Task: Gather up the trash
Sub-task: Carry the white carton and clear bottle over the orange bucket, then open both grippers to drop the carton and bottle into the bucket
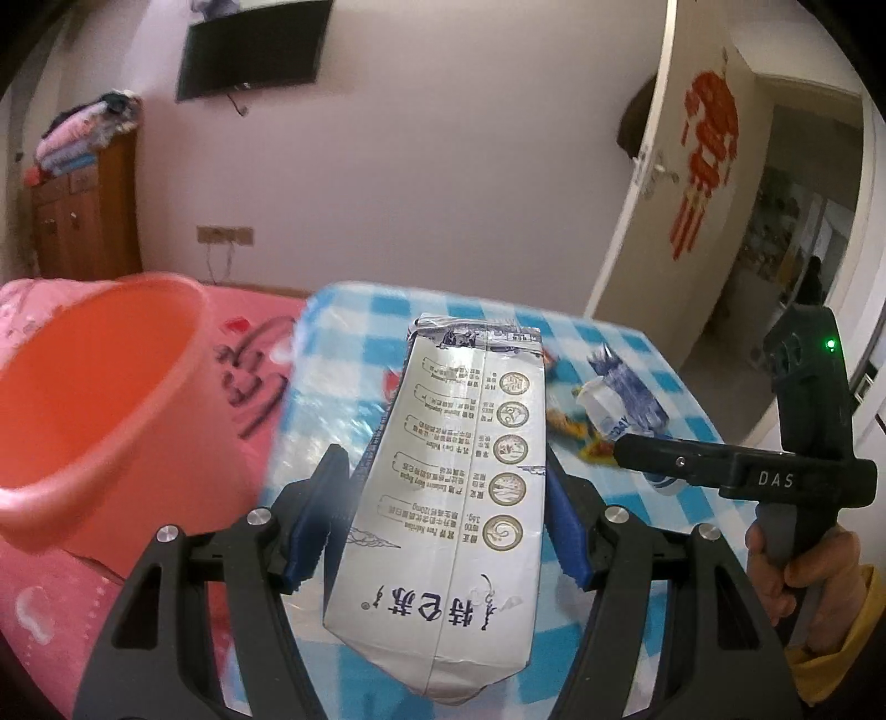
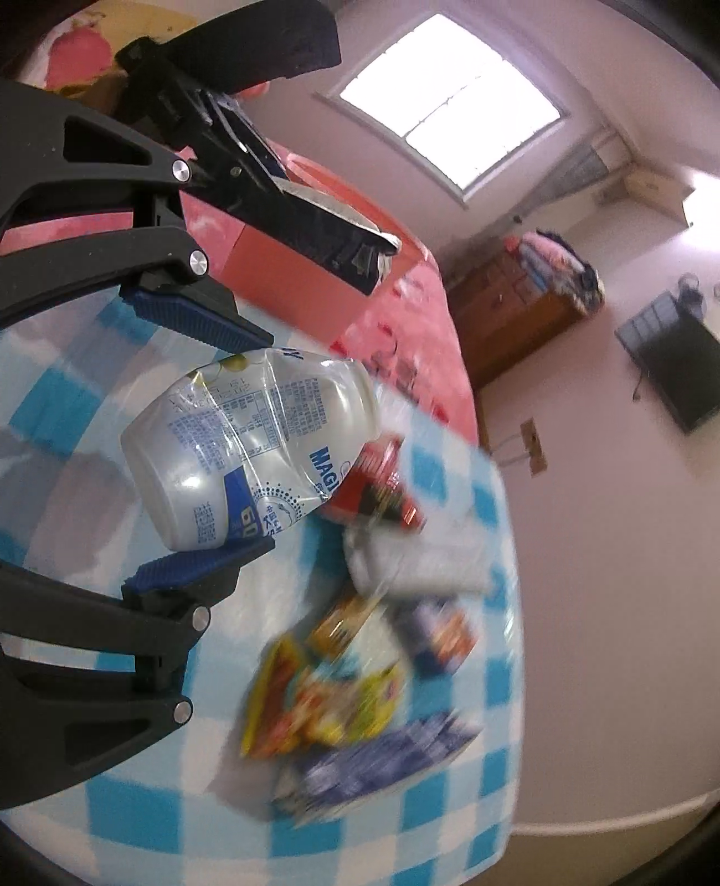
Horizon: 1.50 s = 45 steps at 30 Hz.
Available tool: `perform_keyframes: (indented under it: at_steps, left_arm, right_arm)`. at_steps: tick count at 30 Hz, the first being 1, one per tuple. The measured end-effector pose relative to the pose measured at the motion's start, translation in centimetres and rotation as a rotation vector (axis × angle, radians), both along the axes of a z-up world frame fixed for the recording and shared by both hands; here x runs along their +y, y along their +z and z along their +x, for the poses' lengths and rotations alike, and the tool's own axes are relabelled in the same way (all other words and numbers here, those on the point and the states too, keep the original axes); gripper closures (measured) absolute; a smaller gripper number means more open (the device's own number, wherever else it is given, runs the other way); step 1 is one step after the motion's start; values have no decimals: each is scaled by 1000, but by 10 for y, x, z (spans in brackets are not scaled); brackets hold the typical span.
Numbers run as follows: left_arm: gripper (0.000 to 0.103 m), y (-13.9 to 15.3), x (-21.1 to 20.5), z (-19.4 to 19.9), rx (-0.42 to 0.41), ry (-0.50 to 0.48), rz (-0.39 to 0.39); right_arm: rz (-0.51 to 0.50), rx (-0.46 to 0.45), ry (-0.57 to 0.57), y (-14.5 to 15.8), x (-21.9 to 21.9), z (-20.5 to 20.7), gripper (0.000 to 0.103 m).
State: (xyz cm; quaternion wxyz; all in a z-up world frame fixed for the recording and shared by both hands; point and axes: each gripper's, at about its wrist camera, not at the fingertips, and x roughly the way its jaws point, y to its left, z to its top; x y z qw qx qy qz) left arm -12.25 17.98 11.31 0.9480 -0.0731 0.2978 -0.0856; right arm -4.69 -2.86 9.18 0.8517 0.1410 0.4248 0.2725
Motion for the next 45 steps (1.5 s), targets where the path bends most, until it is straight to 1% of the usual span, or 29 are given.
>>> perform_keyframes:
  at_steps: [5,8,13,16,20,25,32,36,37,39,41,44,45]
  left_arm:
    - [35,25,31,-7,-54,93,16]
    - [35,38,55,-11,-86,175,35]
    - [35,50,95,-12,-99,299,51]
    - [35,51,113,-7,-91,356,63]
    - [35,42,137,0,-60,422,64]
    - [35,24,157,5,-11,460,38]
    - [35,11,167,9,22,486,19]
    - [35,5,168,8,33,503,1]
    - [33,4,169,8,36,504,-4]
    - [21,3,171,9,38,511,-4]
    - [20,2,170,8,35,516,1]
    - [13,0,172,6,40,528,-5]
    - [13,0,171,5,37,530,-8]
  right_arm:
    - [23,-52,93,34,50,18,37]
    - [36,-90,153,54,84,28,37]
    - [57,-150,263,83,149,40,37]
    - [76,-161,322,91,183,48,37]
    - [88,-147,378,89,221,57,37]
    - [84,-110,426,75,258,68,37]
    - [71,-65,453,60,275,76,37]
    - [40,-77,465,57,283,72,37]
    - [36,-80,468,56,285,71,37]
    - [35,-76,475,54,287,69,37]
    - [31,-75,482,54,290,66,37]
    - [22,-68,493,51,293,64,36]
    - [22,-62,491,50,294,65,34]
